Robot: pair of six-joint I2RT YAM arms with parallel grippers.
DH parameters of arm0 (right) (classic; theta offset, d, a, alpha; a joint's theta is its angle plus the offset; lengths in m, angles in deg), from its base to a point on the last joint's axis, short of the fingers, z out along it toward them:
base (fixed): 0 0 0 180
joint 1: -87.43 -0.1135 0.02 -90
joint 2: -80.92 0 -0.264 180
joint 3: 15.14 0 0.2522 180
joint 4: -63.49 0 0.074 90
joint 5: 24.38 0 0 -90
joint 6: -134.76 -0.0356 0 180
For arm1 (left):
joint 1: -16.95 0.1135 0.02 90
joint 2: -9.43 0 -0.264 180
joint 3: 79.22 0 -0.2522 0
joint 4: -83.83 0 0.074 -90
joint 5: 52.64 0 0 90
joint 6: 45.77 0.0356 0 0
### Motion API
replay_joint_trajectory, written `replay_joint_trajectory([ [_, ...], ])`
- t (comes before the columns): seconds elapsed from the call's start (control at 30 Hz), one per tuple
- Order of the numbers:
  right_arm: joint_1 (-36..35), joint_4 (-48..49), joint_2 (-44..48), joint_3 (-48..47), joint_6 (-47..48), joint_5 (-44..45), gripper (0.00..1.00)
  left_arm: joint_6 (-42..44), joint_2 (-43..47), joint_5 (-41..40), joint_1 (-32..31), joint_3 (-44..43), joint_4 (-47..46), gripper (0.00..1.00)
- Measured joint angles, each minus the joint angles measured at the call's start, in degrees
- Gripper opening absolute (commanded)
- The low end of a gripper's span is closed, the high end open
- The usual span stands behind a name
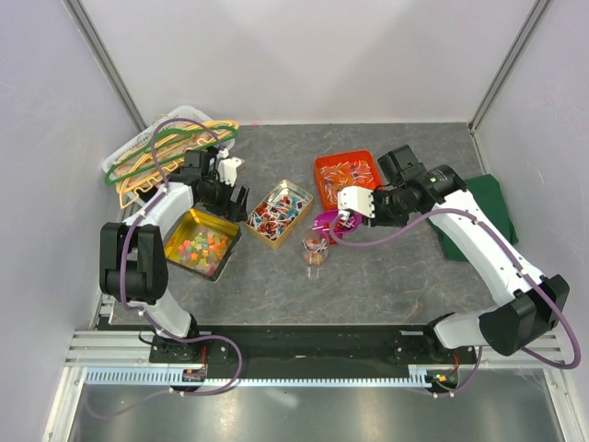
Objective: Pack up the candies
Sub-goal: Place the fake candies in the packing bottle.
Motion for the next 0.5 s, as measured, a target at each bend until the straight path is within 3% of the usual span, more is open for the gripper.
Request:
replay_joint_trajectory([
  [0.5,-7.4,-2.4,-0.2,-2.6,-0.8,11.2,0.00,0.0,0.1,0.0,0.0,1.6,-1.1,0.95],
])
